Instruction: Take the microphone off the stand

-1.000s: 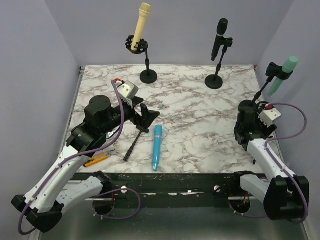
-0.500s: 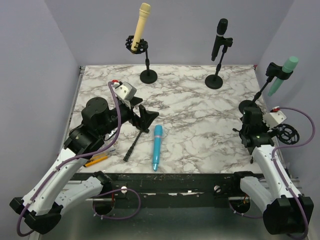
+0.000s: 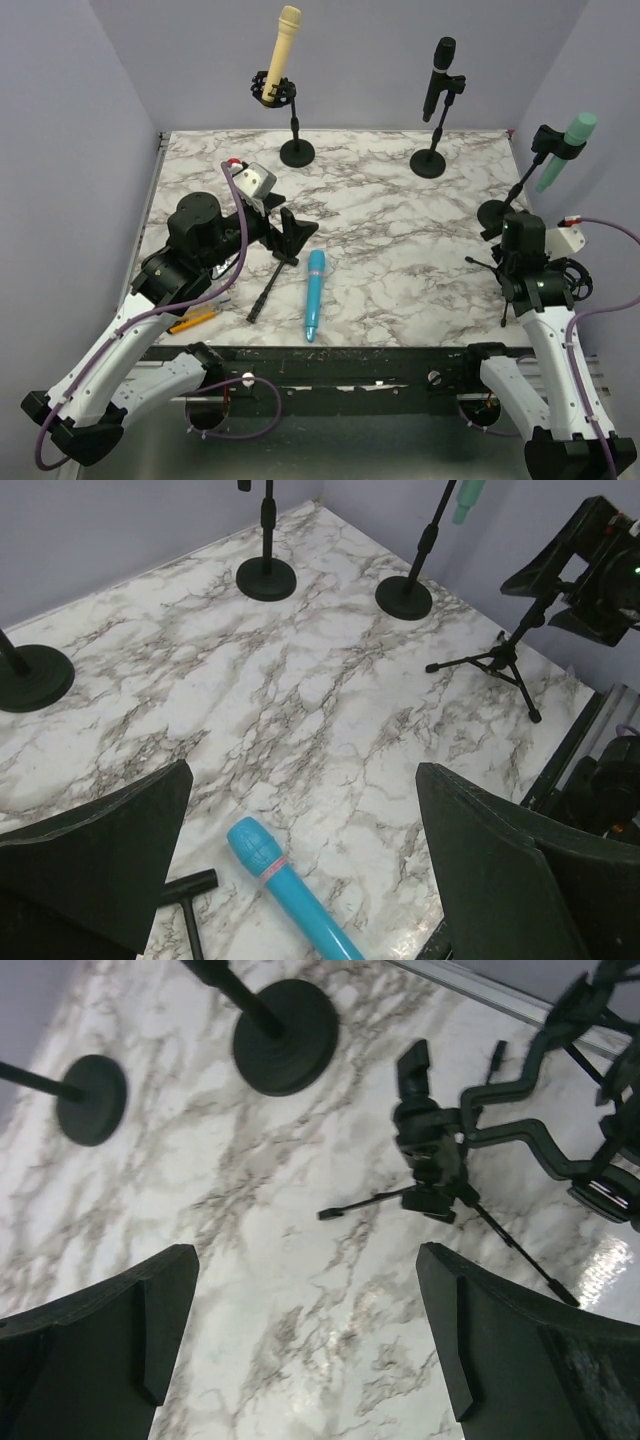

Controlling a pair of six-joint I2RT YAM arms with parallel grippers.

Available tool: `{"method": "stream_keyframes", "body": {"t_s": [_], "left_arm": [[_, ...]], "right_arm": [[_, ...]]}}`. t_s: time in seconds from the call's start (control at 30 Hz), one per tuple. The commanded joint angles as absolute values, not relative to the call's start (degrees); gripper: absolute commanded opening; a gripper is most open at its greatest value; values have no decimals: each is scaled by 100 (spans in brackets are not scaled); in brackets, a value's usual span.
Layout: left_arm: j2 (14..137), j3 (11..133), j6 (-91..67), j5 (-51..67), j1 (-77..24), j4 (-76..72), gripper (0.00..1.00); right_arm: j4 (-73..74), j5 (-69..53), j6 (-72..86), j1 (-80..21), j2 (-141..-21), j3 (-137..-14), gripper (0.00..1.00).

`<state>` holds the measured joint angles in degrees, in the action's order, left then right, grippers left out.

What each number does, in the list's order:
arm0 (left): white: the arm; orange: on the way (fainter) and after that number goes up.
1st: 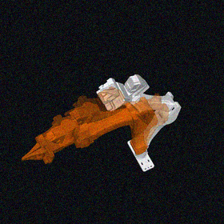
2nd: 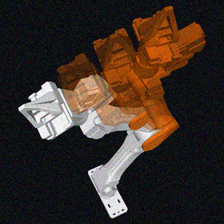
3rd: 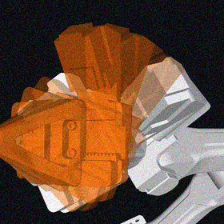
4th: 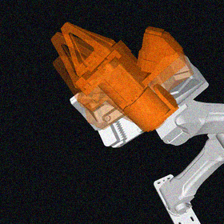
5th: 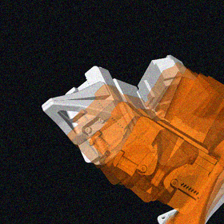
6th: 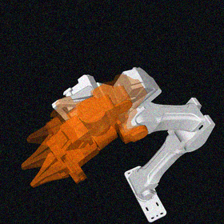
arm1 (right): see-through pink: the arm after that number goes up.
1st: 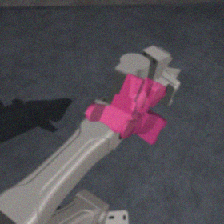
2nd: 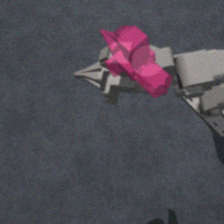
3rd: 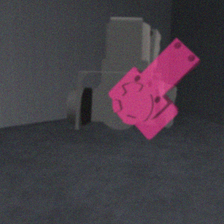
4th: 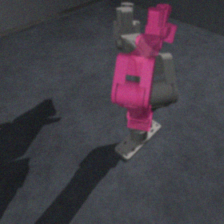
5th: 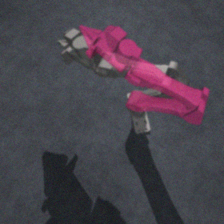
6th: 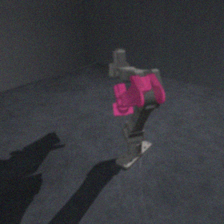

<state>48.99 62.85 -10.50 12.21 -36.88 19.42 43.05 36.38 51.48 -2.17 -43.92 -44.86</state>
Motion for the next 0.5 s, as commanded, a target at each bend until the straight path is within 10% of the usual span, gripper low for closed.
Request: {"method": "stream_keyframes", "body": {"t_s": [0.0,0.47], "left_arm": [[4936,6263,-950,1002,-3714,1938,99],[4938,6273,-902,886,-3712,1982,99]], "right_arm": [[4204,3008,4700,-218,-4240,-5177,100],[2279,2919,2876,-215,-5429,-6558,95]]}}
